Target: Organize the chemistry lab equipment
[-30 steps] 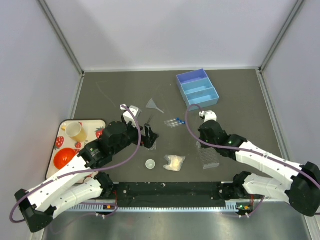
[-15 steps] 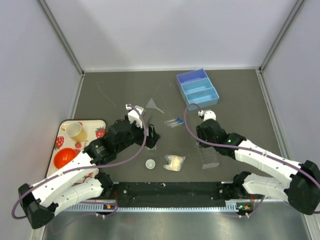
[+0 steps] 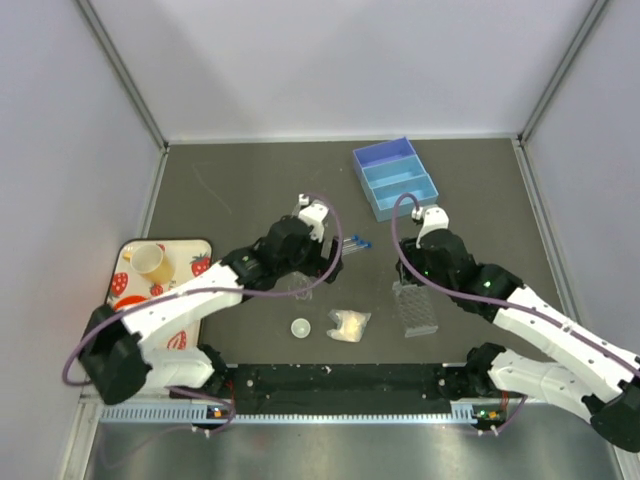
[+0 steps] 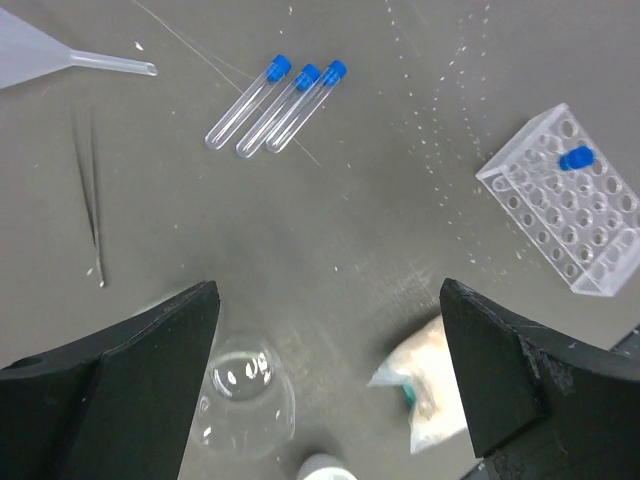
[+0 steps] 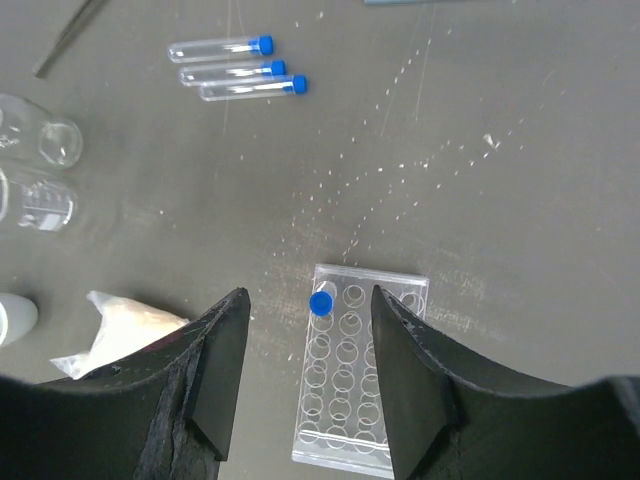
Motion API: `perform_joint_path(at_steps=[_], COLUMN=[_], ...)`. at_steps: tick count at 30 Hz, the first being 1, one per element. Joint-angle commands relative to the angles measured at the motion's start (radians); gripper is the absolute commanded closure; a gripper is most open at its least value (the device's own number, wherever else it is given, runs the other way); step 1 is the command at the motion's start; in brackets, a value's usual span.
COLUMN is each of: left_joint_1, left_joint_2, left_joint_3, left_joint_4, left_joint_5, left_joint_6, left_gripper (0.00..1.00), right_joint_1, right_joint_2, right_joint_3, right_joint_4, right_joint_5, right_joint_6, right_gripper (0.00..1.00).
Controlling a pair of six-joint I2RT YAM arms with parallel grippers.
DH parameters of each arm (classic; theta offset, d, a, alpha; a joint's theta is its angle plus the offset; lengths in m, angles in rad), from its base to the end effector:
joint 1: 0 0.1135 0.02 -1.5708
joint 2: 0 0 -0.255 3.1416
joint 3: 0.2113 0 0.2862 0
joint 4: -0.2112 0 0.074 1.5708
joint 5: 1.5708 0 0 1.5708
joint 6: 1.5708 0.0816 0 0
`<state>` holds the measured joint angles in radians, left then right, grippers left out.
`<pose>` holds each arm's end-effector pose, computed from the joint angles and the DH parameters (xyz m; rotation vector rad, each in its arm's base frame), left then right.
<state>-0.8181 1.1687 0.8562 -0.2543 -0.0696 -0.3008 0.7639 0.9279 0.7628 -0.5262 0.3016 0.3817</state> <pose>0.2339 -0.2414 0.2358 0.5202 2.1298 -0.5740 0.2118 0.1693 0.2340 -0.2676 2.2243 0.2845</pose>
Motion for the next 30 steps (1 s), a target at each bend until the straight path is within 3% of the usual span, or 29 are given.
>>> perform_joint_path(at_steps=[1, 8, 17, 30], left_joint_1=[0.000, 0.002, 0.010, 0.056], left_joint_2=[0.184, 0.432, 0.635, 0.740], left_joint_3=[0.117, 0.204, 0.345, 0.403], left_joint_4=[0.072, 0.154, 0.155, 0.150], left_joint_5=[0.031, 0.119, 0.139, 0.142], left_joint_6=[0.029, 0.060, 0.078, 0.071], left_gripper=[0.04, 0.08, 0.27, 0.32], right_joint_1=[0.012, 0.012, 0.012, 0.012], right_joint_2=[-0.084, -0.182, -0.222, -0.230], right_joint_3=[0.067, 0.075, 0.064, 0.063], right_joint_4=[-0.058, -0.115, -0.126, -0.123], right_joint_5=[0.033, 0.022, -0.015, -0.032], right_joint_6=[-0.026, -0.038, -0.033, -0.037], right_gripper=[0.47, 0.46, 0.46, 0.46])
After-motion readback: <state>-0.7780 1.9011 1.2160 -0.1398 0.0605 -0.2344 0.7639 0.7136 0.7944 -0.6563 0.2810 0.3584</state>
